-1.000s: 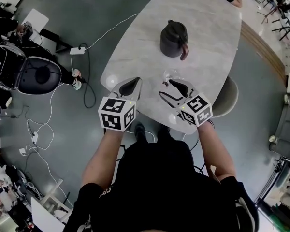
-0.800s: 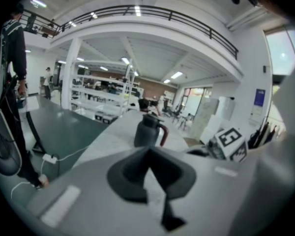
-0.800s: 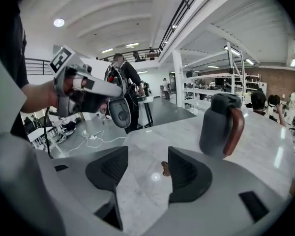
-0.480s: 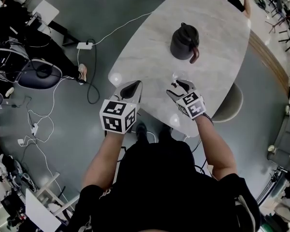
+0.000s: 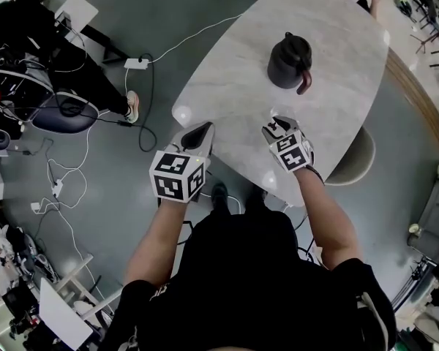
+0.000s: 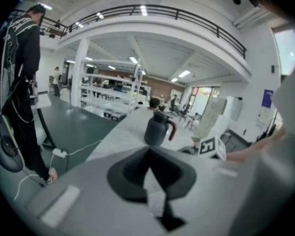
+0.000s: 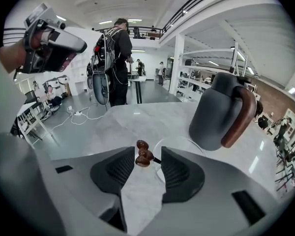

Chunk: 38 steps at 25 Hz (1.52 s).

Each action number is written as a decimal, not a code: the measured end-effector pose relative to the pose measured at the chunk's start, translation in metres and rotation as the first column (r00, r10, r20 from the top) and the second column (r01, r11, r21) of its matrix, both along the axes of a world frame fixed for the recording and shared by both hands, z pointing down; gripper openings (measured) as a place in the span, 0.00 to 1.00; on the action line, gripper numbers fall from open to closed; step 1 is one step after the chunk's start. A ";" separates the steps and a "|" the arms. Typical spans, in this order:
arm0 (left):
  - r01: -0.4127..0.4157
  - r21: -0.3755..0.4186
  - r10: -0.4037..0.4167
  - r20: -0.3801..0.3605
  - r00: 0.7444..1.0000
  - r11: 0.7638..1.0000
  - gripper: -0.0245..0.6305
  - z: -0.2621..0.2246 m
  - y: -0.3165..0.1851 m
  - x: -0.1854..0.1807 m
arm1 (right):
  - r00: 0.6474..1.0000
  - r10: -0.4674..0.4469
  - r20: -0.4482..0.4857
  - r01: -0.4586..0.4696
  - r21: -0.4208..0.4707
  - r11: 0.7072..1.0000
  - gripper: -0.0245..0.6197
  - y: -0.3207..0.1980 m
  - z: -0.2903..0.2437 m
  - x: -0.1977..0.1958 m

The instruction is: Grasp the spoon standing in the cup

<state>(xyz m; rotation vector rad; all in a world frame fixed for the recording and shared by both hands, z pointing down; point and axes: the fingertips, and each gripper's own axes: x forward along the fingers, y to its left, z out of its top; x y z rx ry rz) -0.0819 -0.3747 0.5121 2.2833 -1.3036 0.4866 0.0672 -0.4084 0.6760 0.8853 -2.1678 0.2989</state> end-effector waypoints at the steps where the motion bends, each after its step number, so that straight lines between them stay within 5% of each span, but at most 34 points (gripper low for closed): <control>1: 0.000 0.001 0.000 0.001 1.000 1.000 0.05 -0.001 -0.001 0.000 | 1.000 -0.001 -0.003 0.001 0.002 1.000 0.29 -0.001 0.000 0.001; 15: -0.008 0.029 0.008 -0.007 1.000 1.000 0.05 -0.024 -0.005 -0.004 | 0.991 0.122 0.054 -0.125 0.038 0.991 0.10 -0.004 -0.028 0.016; 23: -0.058 0.065 0.060 -0.035 0.998 0.996 0.05 -0.040 -0.011 0.015 | 0.977 0.173 0.125 -0.179 0.043 0.983 0.09 0.003 -0.055 0.033; 25: -0.074 0.067 0.077 -0.035 0.996 0.995 0.05 -0.045 -0.011 0.021 | 0.971 0.192 0.143 -0.199 0.039 0.979 0.10 0.004 -0.057 0.037; 28: -0.084 0.062 0.086 -0.033 0.996 0.995 0.05 -0.044 -0.009 0.023 | 0.971 0.172 0.168 -0.178 0.021 0.984 0.30 0.011 -0.055 0.033; 38: -0.072 0.017 0.073 -0.026 0.997 0.997 0.05 -0.023 0.003 0.025 | 0.978 0.158 0.136 -0.159 -0.007 0.987 0.30 0.017 -0.026 0.038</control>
